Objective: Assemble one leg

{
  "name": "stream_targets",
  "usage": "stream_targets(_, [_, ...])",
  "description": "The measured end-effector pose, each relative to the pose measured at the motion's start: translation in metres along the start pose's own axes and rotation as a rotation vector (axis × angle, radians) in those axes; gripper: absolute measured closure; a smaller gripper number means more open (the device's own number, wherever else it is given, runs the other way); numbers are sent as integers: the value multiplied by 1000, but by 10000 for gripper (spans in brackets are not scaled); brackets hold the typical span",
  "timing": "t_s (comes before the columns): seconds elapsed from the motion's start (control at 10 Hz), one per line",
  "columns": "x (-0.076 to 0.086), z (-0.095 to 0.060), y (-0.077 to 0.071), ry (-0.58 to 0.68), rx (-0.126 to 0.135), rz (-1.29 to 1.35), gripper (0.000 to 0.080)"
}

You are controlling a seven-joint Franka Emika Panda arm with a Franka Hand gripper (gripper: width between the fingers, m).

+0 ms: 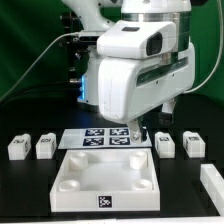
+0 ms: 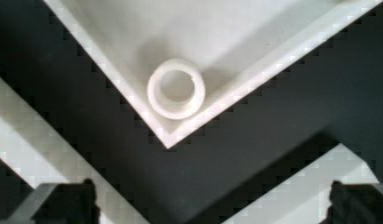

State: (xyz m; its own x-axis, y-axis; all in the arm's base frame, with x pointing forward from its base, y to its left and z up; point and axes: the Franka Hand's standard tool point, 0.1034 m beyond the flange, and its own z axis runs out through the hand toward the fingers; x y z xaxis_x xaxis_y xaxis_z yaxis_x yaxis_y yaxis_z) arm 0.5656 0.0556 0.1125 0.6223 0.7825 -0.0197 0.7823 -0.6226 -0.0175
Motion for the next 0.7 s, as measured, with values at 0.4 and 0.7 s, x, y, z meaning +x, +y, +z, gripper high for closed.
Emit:
stream_targets(0.4, [0,0,0,0,0,0,150])
stream_targets(0.7, [0,0,0,0,0,0,150])
